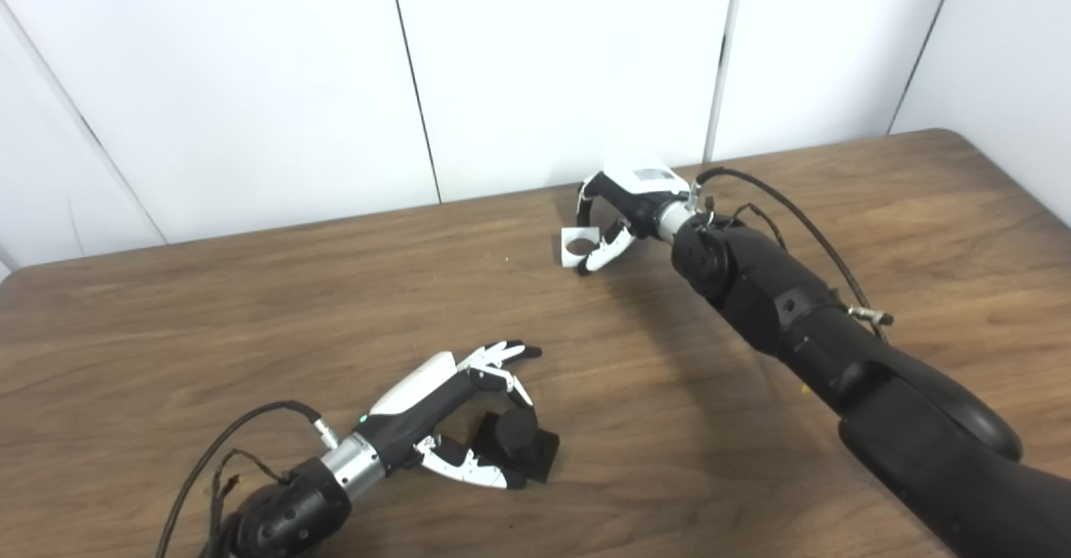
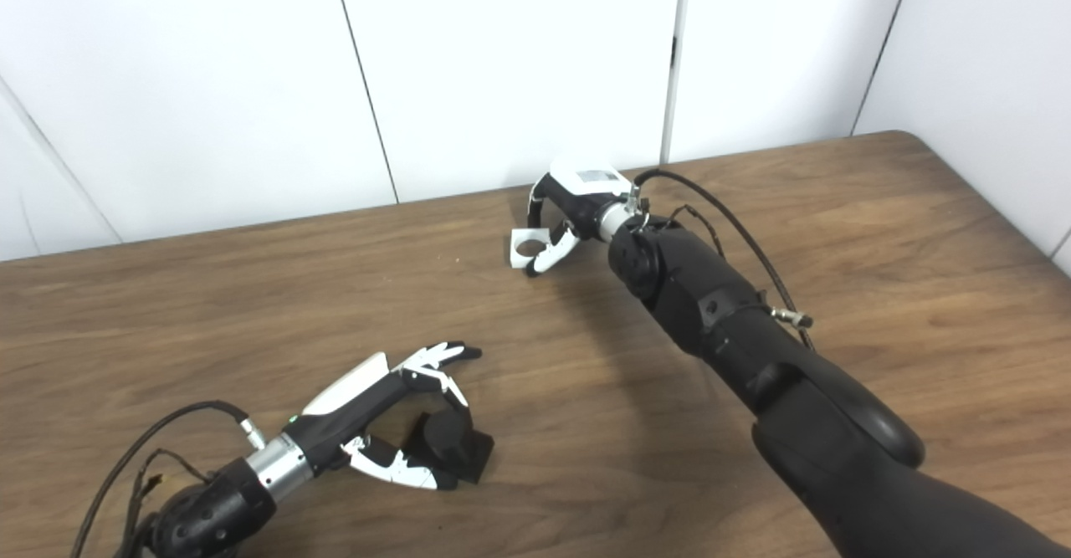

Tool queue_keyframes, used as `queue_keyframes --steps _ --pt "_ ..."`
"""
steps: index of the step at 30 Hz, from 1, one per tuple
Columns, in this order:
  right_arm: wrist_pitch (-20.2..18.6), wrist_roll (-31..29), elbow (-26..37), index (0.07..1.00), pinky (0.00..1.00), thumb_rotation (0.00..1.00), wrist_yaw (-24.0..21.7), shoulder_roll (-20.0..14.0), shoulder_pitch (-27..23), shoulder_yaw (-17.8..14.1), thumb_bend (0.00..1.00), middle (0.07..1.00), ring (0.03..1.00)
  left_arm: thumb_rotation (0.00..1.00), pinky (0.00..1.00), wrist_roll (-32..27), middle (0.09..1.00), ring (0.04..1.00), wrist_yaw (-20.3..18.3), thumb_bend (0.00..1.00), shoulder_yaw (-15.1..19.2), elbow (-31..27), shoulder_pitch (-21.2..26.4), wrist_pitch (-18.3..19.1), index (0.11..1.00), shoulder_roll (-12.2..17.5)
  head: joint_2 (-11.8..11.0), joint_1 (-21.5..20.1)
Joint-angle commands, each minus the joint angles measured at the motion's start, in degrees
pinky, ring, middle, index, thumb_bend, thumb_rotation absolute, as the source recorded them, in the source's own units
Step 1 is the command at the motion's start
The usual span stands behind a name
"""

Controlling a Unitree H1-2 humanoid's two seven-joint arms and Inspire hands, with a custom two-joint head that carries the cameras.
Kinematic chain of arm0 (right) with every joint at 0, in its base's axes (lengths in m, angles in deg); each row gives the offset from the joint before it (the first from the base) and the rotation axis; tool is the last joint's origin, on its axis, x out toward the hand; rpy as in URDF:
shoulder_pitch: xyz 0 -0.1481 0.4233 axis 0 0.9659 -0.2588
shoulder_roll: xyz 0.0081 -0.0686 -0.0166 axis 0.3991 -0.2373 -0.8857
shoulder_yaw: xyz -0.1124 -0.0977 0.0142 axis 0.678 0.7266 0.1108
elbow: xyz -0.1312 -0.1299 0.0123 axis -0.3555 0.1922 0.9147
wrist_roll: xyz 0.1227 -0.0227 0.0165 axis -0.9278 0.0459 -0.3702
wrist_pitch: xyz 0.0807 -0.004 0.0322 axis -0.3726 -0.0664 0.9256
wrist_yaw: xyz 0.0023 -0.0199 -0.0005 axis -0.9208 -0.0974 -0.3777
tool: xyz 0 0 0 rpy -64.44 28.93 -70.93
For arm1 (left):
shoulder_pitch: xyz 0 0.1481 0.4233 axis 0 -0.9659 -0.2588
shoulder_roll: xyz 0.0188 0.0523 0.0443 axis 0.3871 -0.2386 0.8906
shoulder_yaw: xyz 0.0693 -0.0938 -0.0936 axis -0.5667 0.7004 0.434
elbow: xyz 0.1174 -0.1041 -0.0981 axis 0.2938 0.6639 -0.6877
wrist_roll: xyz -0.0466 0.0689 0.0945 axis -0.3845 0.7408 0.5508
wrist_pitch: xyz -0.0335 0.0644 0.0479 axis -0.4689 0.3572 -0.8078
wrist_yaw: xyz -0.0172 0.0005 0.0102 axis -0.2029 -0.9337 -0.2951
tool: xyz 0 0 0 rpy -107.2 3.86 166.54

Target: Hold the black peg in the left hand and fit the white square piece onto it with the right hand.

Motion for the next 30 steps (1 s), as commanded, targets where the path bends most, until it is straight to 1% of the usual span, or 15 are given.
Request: queue_keyframes --steps 1,6,12,15,18,22,28,30 --pt "-0.6 1.7 -2.7 0.487 0.94 0.14 -0.2 -2.4 0.2 0.5 0.51 0.839 0.912 0.08 1.00 1.4 0.956 1.000 -1.5 0.52 -0.2 0.6 -0.4 1.2 0.491 1.8 0.0 0.1" --pt "1.0 0.9 -1.6 0.485 0.94 0.14 0.4 -2.8 0.5 -0.2 0.51 0.835 0.909 0.08 1.00 1.7 0.957 1.000 -1.5 0.52 -0.2 1.0 0.0 1.2 0.491 2.0 0.0 0.4" --pt "2.6 -1.3 3.8 0.482 0.97 0.14 -0.5 -4.1 2.2 -2.4 0.52 0.830 0.928 0.08 1.00 1.6 0.957 1.000 -1.6 0.52 0.0 1.6 0.5 1.0 0.491 2.4 -0.3 0.3" --pt "2.8 -2.3 6.5 0.482 0.99 0.14 -0.8 -4.6 2.8 -3.6 0.52 0.842 0.953 0.08 1.00 1.6 0.961 1.000 -1.8 0.52 0.0 2.0 1.0 1.2 0.491 2.5 -0.4 0.3" --pt "2.9 -2.4 9.3 0.483 1.00 0.14 -1.7 -5.3 3.3 -4.4 0.51 0.858 0.977 0.08 1.00 1.8 0.963 1.000 -2.1 0.52 0.0 1.9 1.3 1.9 0.492 2.7 -0.5 0.3" --pt "3.5 -2.2 14.1 0.483 1.00 0.14 -2.8 -6.4 4.2 -5.2 0.51 0.855 0.971 0.08 1.00 1.3 0.962 1.000 -2.4 0.52 0.2 2.3 1.6 1.8 0.491 2.6 -0.5 0.4" --pt "4.1 -2.8 22.4 0.483 0.99 0.14 -4.9 -7.4 6.4 -6.8 0.52 0.848 0.963 0.08 1.00 1.1 0.964 1.000 -2.4 0.52 0.3 3.7 2.5 1.2 0.491 2.5 -0.2 2.9" --pt "4.8 -3.5 25.1 0.483 0.99 0.14 -5.5 -7.8 7.3 -7.7 0.52 0.842 0.952 0.08 1.00 1.4 0.965 1.000 -2.5 0.52 0.2 3.5 2.7 1.7 0.491 2.4 0.1 4.9"
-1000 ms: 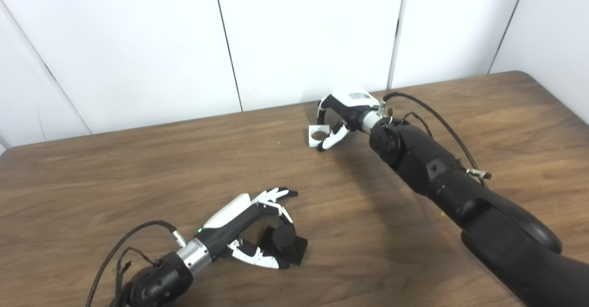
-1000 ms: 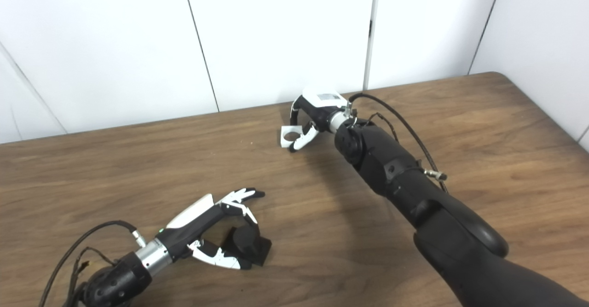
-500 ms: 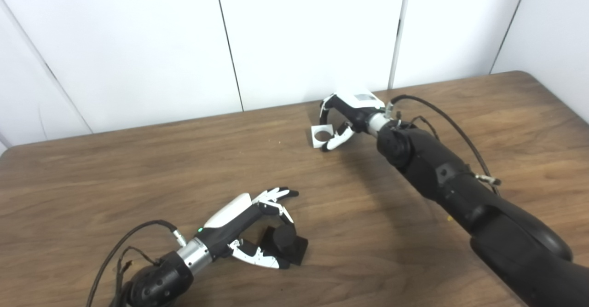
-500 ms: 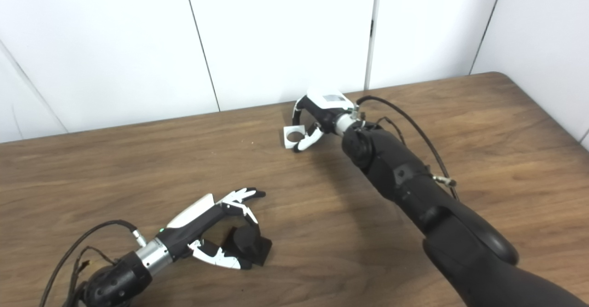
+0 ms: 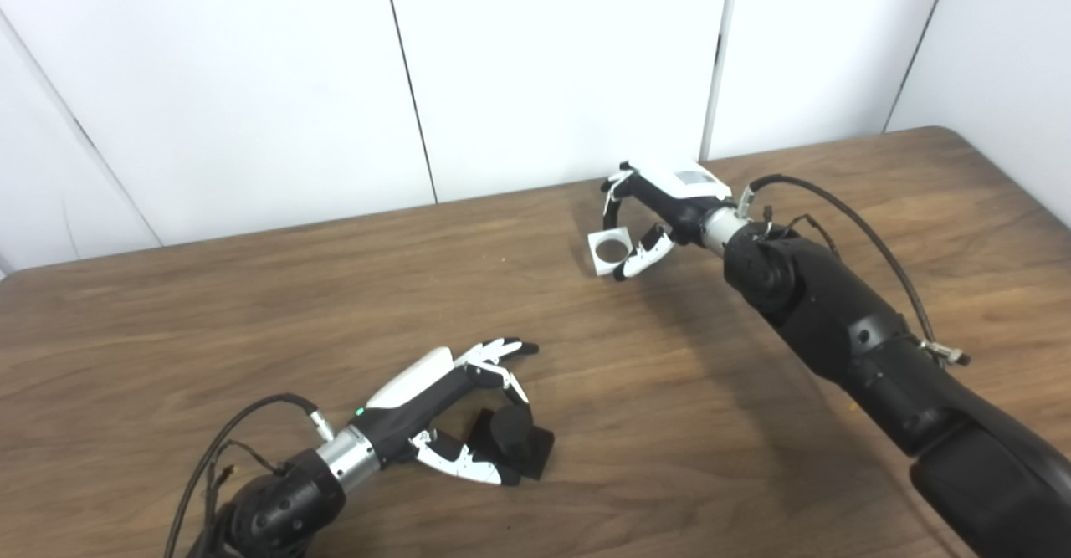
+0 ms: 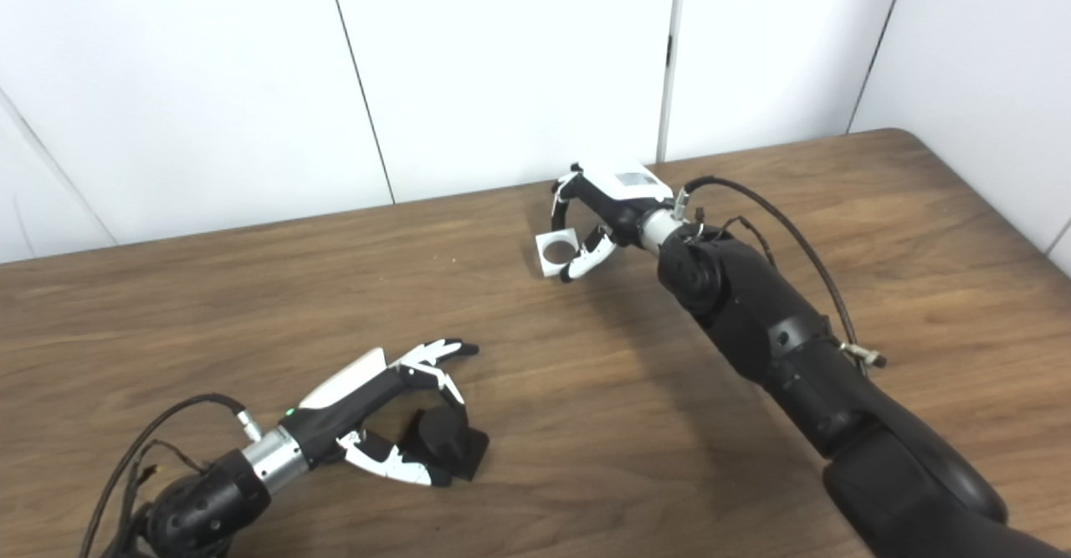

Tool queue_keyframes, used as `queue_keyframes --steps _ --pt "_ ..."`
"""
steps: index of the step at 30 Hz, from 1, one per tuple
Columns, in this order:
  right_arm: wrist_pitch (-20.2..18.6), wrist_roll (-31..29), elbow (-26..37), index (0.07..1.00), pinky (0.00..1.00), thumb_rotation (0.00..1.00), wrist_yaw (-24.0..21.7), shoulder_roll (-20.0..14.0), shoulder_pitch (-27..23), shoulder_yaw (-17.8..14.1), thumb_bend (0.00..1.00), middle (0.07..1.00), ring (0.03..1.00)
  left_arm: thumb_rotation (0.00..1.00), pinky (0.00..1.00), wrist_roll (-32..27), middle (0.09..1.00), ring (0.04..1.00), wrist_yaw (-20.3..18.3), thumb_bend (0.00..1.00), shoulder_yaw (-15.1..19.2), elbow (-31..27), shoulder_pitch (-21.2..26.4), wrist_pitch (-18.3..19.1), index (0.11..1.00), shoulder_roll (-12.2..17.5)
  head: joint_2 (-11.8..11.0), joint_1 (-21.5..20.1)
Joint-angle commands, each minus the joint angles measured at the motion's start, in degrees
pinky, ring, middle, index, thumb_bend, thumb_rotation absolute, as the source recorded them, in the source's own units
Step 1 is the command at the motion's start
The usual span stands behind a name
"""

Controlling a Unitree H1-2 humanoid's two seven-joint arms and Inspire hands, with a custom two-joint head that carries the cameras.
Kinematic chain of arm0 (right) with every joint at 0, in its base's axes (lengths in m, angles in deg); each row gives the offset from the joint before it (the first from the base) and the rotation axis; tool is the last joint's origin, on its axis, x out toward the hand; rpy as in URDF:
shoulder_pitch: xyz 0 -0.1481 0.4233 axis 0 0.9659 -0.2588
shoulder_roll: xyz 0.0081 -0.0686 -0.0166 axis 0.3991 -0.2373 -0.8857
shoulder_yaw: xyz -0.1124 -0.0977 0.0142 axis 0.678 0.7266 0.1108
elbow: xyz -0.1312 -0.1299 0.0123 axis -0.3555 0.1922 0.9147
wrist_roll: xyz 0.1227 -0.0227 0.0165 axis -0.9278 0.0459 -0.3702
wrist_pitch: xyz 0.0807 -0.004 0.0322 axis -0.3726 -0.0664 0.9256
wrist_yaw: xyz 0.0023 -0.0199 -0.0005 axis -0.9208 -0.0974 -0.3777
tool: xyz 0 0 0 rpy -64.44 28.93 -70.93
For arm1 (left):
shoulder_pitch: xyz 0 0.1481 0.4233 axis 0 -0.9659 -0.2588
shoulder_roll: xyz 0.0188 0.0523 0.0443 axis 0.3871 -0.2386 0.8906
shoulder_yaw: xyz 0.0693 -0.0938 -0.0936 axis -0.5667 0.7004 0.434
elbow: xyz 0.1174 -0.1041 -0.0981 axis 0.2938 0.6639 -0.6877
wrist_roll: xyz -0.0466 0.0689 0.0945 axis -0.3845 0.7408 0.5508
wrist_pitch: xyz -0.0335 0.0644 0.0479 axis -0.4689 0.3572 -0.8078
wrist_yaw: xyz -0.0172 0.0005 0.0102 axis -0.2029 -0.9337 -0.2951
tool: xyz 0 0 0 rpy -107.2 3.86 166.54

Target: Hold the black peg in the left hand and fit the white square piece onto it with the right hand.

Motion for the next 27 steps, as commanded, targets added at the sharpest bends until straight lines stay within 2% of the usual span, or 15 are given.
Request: queue_keyframes --steps 1,3,11,15,21,27 --pt "2.0 -1.3 4.7 0.482 0.99 0.14 -0.4 -1.5 -1.7 -1.9 0.52 0.840 0.948 0.08 1.00 1.9 0.965 1.000 -1.2 0.52 0.0 1.5 0.9 2.7 0.491 1.6 0.1 0.3" --pt "2.1 -1.8 7.8 0.482 0.98 0.14 -1.4 -1.9 -0.7 -2.8 0.52 0.838 0.943 0.08 1.00 2.1 0.964 1.000 -1.1 0.52 0.0 1.6 1.0 2.7 0.491 1.3 0.6 2.9" --pt "2.3 -2.8 18.2 0.482 0.94 0.14 -5.1 -3.5 3.2 -4.9 0.52 0.844 0.936 0.09 1.00 2.8 0.968 1.000 -0.9 0.52 -0.3 2.1 1.1 2.9 0.492 0.7 1.3 7.5" --pt "2.5 -4.4 23.6 0.482 0.98 0.14 -7.5 -3.4 5.4 -5.4 0.52 0.846 0.941 0.08 1.00 3.1 0.970 1.000 -0.7 0.52 -0.4 3.1 1.3 3.2 0.491 0.1 1.6 10.1" --pt "5.0 -6.2 27.8 0.480 1.00 0.14 -9.4 -3.2 7.2 -5.5 0.51 0.841 0.946 0.08 1.00 3.5 0.971 1.000 -0.3 0.52 -0.8 4.5 1.9 3.2 0.491 -0.9 2.9 13.9" --pt "4.2 -8.5 33.8 0.480 1.00 0.14 -13.5 -3.7 8.4 -5.9 0.51 0.848 0.951 0.09 1.00 4.1 0.976 1.000 0.0 0.52 -1.0 4.4 2.5 4.5 0.491 -1.7 3.7 16.5"
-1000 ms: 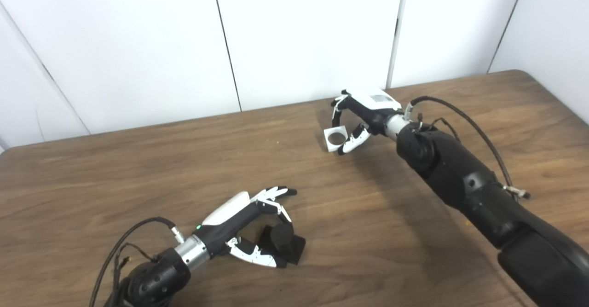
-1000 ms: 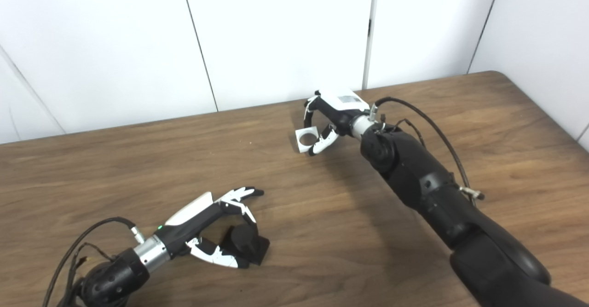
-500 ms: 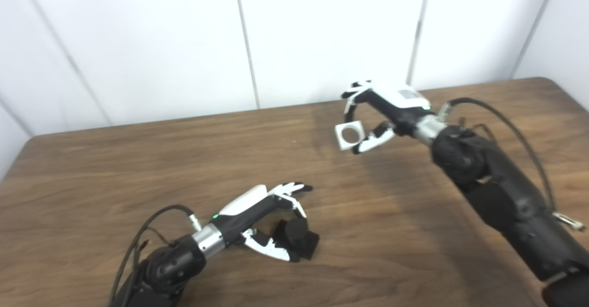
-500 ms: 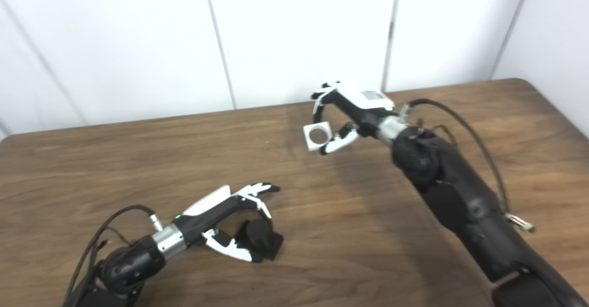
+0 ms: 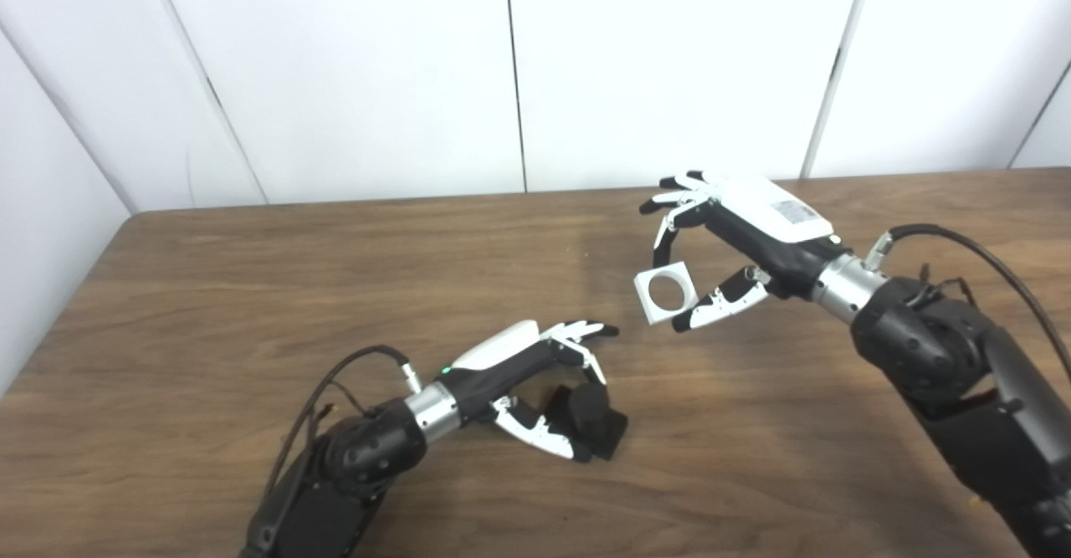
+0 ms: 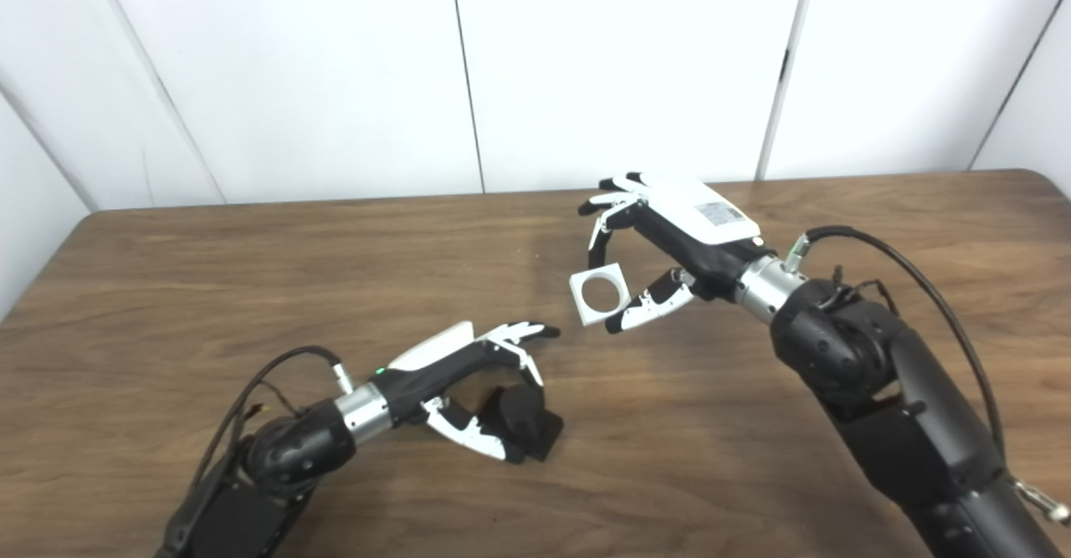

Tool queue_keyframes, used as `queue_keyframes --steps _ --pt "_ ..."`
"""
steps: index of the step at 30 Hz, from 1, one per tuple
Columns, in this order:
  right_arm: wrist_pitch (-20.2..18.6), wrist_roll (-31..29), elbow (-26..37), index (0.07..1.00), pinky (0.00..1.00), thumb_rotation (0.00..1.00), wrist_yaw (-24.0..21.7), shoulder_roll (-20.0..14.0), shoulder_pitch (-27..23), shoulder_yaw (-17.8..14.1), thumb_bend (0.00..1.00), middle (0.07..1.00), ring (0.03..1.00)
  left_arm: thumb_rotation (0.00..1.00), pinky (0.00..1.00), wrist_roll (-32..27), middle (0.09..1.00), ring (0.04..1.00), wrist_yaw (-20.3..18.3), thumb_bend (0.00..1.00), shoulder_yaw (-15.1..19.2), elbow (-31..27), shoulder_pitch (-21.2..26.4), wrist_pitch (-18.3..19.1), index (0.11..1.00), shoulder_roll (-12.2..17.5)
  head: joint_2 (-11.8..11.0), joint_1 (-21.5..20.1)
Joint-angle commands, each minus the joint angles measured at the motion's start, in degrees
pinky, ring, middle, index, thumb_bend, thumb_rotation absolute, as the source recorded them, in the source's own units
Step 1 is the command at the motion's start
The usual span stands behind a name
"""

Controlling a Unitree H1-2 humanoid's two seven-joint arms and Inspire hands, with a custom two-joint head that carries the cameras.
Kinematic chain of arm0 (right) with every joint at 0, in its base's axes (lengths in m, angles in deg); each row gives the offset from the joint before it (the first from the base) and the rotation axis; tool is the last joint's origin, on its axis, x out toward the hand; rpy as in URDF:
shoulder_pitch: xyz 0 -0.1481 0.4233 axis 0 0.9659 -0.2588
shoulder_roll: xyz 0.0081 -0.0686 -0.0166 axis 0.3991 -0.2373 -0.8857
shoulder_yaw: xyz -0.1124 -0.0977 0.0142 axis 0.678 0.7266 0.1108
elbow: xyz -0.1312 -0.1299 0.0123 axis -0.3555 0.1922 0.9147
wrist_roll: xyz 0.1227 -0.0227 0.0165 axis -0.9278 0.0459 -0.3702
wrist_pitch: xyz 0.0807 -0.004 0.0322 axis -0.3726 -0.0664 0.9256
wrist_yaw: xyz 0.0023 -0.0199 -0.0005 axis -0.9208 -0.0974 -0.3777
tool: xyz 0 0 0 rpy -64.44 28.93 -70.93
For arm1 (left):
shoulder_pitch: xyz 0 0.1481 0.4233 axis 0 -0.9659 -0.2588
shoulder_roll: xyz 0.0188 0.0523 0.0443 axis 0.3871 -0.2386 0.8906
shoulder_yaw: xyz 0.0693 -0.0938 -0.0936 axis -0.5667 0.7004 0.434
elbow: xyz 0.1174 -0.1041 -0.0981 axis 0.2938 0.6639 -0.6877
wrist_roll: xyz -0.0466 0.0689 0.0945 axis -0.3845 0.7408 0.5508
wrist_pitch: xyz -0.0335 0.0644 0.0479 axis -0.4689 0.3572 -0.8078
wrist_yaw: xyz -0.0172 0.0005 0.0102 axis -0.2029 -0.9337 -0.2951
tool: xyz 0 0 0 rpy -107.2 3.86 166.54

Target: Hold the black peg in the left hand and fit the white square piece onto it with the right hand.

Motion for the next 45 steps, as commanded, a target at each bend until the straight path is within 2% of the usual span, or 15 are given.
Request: queue_keyframes --steps 1,7,18,34,45 --pt "0.8 -1.6 3.7 0.480 1.00 0.14 -1.0 -0.7 -1.6 -1.6 0.51 0.846 0.948 0.09 1.00 2.7 0.974 1.000 -0.9 0.52 -0.8 1.6 0.4 3.6 0.491 0.4 0.1 0.0" --pt "0.0 -3.1 8.3 0.481 0.96 0.14 -4.6 -0.6 -1.0 -1.7 0.52 0.834 0.929 0.09 1.00 3.1 0.972 1.000 -0.9 0.52 -1.0 0.9 0.3 4.3 0.492 0.1 0.8 0.1" --pt "-1.4 -3.8 11.8 0.480 0.93 0.13 -10.8 0.3 -1.1 -0.7 0.52 0.827 0.918 0.08 1.00 2.9 0.971 1.000 -0.8 0.52 -0.8 0.5 0.1 5.1 0.491 -0.4 1.5 0.4" --pt "1.3 -3.3 8.0 0.479 0.93 0.14 -12.3 3.3 -0.7 3.0 0.52 0.821 0.913 0.08 1.00 2.8 0.970 1.000 -1.0 0.52 -0.8 0.2 0.2 5.5 0.491 -0.4 1.7 0.2" --pt "-0.1 -4.4 5.7 0.479 0.92 0.14 -13.4 4.7 -0.7 3.1 0.52 0.831 0.925 0.08 1.00 3.0 0.971 1.000 -0.8 0.52 -0.8 -0.1 0.3 5.3 0.490 -0.5 1.4 0.1"
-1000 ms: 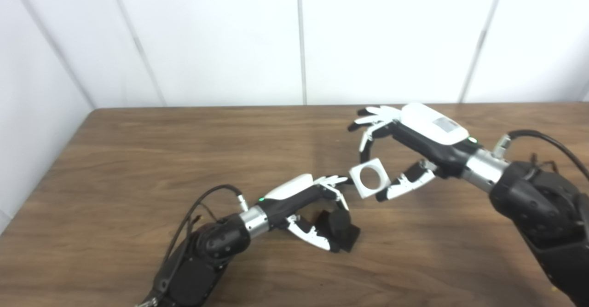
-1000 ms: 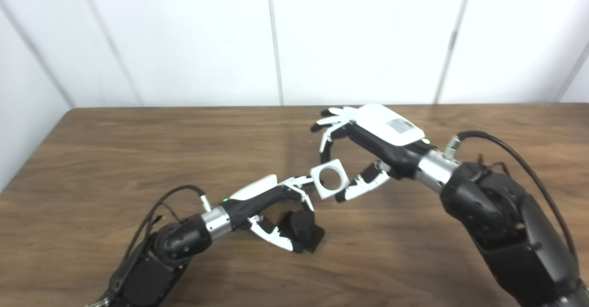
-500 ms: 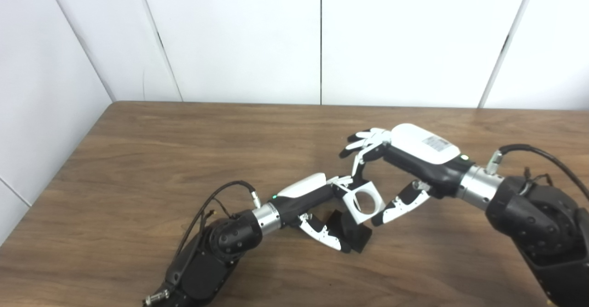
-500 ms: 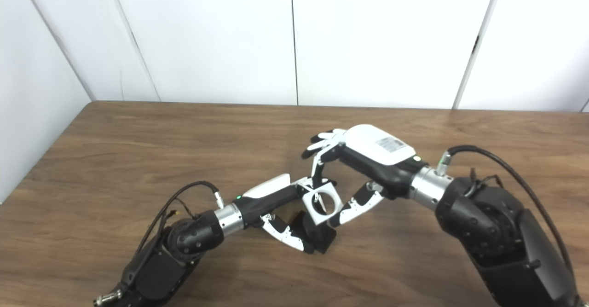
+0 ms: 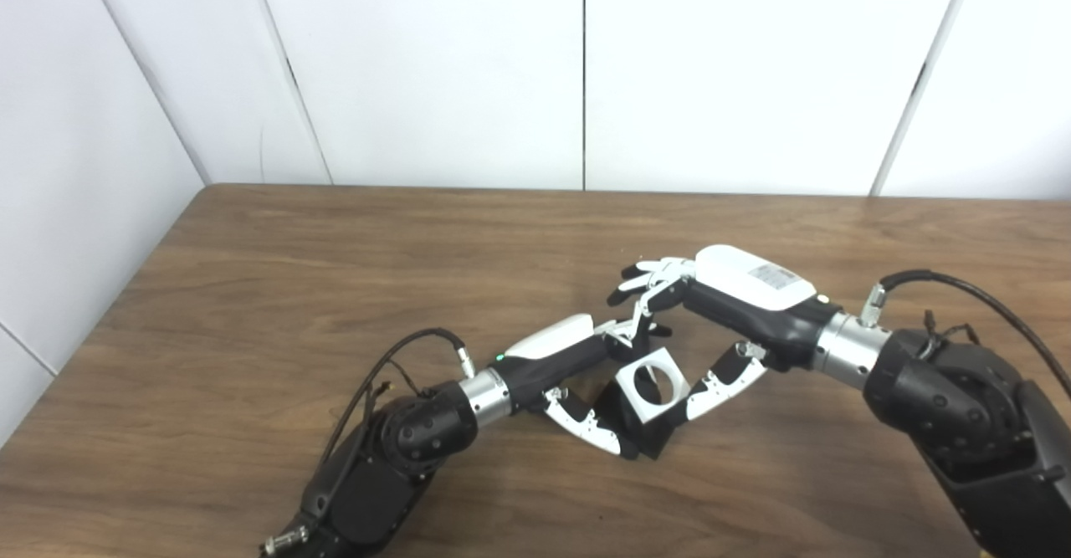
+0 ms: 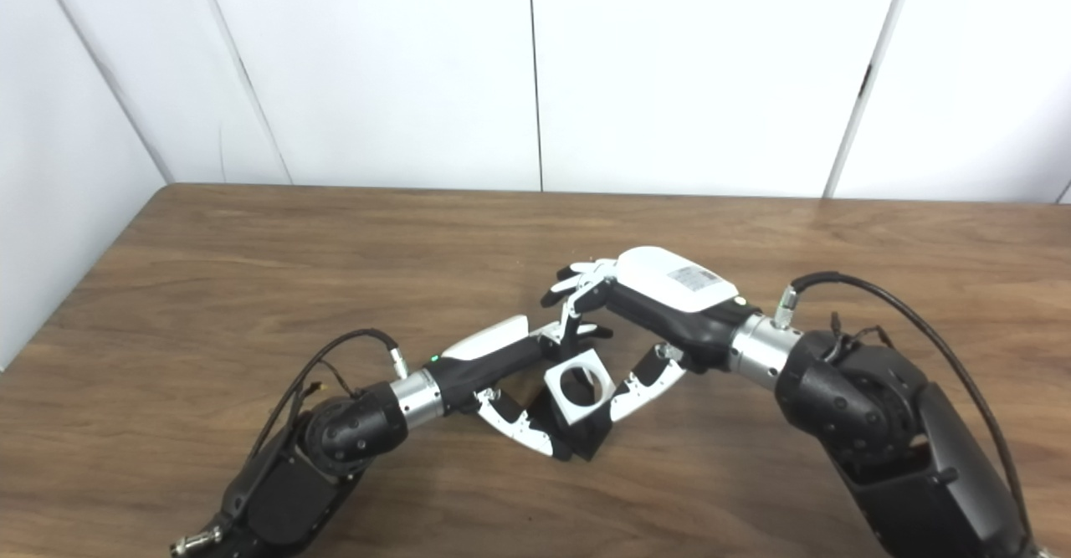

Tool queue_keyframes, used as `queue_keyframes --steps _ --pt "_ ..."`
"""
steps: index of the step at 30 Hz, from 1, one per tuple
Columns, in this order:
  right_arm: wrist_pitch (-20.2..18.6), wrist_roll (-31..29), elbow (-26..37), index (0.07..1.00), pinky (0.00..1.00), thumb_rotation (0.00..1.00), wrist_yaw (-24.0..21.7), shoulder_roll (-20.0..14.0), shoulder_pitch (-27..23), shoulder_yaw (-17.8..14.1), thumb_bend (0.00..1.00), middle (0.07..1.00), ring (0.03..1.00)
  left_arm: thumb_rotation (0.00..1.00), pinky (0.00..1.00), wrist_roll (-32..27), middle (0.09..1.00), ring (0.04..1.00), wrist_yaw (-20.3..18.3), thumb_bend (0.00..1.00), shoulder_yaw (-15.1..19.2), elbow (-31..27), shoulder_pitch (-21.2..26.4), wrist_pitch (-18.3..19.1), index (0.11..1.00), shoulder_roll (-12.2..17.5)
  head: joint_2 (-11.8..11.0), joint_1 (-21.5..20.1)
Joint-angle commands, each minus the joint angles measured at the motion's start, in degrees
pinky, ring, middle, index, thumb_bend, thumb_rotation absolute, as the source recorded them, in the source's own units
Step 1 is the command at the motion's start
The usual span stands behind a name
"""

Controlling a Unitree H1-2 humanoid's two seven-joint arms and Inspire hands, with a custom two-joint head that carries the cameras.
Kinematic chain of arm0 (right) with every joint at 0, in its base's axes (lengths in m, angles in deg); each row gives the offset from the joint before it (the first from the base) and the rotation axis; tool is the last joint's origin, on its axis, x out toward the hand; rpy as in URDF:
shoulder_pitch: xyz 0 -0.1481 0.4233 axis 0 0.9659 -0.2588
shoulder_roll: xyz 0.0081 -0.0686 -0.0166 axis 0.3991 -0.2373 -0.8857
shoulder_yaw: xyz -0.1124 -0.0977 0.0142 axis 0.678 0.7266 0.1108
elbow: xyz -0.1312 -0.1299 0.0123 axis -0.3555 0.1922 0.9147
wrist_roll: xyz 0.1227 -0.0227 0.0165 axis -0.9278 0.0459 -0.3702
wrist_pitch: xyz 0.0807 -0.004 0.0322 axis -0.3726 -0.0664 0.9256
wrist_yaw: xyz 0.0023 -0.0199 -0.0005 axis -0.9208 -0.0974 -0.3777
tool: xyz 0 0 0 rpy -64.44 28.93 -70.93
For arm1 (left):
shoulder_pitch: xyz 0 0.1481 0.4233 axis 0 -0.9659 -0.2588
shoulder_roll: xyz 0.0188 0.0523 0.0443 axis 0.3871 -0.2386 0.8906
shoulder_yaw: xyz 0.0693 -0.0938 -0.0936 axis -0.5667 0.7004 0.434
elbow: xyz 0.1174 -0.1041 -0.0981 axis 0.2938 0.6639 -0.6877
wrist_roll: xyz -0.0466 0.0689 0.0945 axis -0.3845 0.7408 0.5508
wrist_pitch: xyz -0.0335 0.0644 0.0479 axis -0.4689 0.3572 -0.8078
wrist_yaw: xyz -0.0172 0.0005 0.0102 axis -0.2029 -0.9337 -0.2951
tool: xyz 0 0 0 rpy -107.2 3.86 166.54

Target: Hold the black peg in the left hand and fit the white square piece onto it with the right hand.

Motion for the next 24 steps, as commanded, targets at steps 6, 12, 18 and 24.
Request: queue_keyframes --steps 6,12,18,24 --pt "0.2 -0.6 -1.0 0.480 0.92 0.14 -0.2 0.3 -2.1 -0.4 0.51 0.837 0.928 0.08 1.00 2.2 0.972 1.000 -1.3 0.52 -0.7 -0.4 0.1 4.3 0.490 0.7 0.2 0.6" --pt "1.1 0.0 -2.6 0.480 0.91 0.14 0.3 1.1 -1.3 0.3 0.51 0.836 0.916 0.08 1.00 2.4 0.972 1.000 -1.2 0.52 -0.8 -0.7 -0.2 4.6 0.490 0.7 0.2 0.3" --pt "2.4 0.8 -3.4 0.480 0.89 0.13 0.9 1.6 -0.8 1.0 0.52 0.827 0.907 0.08 1.00 2.2 0.971 1.000 -0.9 0.52 -0.8 -0.6 -0.2 4.0 0.491 0.6 0.5 0.5" --pt "1.9 1.1 -4.4 0.481 0.89 0.13 0.9 1.6 -0.6 1.3 0.52 0.829 0.907 0.08 1.00 2.5 0.973 1.000 -1.1 0.52 -1.1 -1.2 -0.2 4.7 0.491 0.5 0.6 0.5"
